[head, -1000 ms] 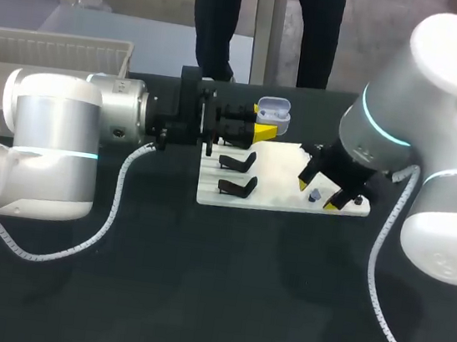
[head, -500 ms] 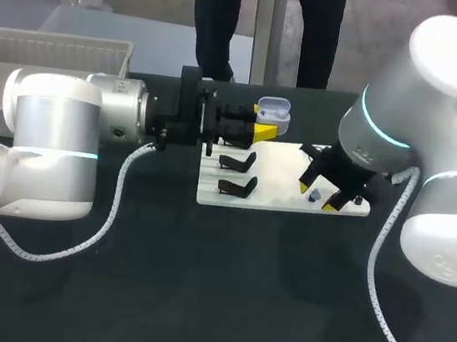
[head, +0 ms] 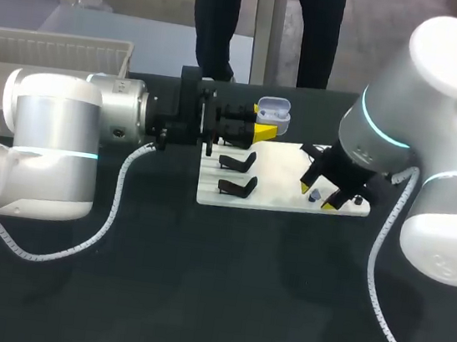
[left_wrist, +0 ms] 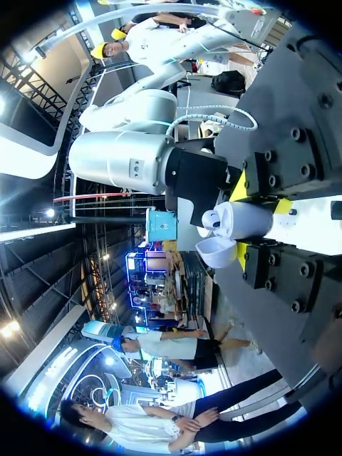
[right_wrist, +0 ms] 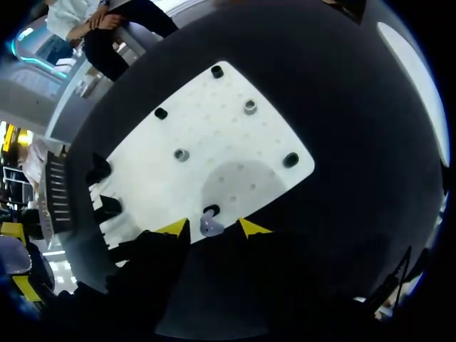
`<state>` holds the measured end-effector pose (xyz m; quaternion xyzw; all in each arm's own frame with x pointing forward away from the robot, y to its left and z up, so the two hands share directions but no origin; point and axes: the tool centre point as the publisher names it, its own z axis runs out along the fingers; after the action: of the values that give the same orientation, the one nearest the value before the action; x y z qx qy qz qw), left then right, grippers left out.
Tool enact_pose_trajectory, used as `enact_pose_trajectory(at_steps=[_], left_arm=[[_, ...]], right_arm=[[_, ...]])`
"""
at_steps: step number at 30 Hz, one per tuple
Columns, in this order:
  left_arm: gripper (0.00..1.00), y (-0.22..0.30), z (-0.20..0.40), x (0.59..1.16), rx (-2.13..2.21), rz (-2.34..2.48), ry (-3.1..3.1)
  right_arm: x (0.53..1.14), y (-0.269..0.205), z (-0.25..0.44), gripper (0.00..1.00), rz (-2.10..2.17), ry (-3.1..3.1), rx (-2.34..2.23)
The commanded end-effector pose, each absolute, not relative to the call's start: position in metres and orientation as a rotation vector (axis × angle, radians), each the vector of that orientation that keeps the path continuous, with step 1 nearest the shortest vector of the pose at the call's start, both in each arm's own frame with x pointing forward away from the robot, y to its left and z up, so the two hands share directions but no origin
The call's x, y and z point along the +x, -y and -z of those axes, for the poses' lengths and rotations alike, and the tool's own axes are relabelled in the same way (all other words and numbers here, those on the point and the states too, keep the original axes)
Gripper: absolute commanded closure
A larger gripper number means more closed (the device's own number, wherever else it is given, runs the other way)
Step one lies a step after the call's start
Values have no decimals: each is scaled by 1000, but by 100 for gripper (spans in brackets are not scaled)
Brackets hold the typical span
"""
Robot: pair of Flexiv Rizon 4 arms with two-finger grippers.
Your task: Pick up each earbud case from the left stands, insert the matching earbuds, close the lid, and place the case in the box.
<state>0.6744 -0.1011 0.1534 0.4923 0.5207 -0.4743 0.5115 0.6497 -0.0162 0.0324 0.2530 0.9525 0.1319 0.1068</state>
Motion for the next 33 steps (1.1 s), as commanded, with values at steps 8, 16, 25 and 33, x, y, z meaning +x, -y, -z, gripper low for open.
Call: enact_pose_trajectory(at_steps=[8, 16, 25, 33], left_arm=[[100, 101, -153, 674, 1181, 1139, -1251], [100, 101, -153, 674, 1181, 1139, -1251], [100, 101, -153, 674, 1181, 1139, -1251], [100, 101, -153, 674, 1181, 1139, -1251]], right_arm=[[650, 13, -30, 69, -390, -2804, 745], [651, 13, -29, 71, -386, -2804, 745], [652, 13, -30, 71, -374, -2798, 740], [653, 13, -29, 81, -360, -2797, 737]])
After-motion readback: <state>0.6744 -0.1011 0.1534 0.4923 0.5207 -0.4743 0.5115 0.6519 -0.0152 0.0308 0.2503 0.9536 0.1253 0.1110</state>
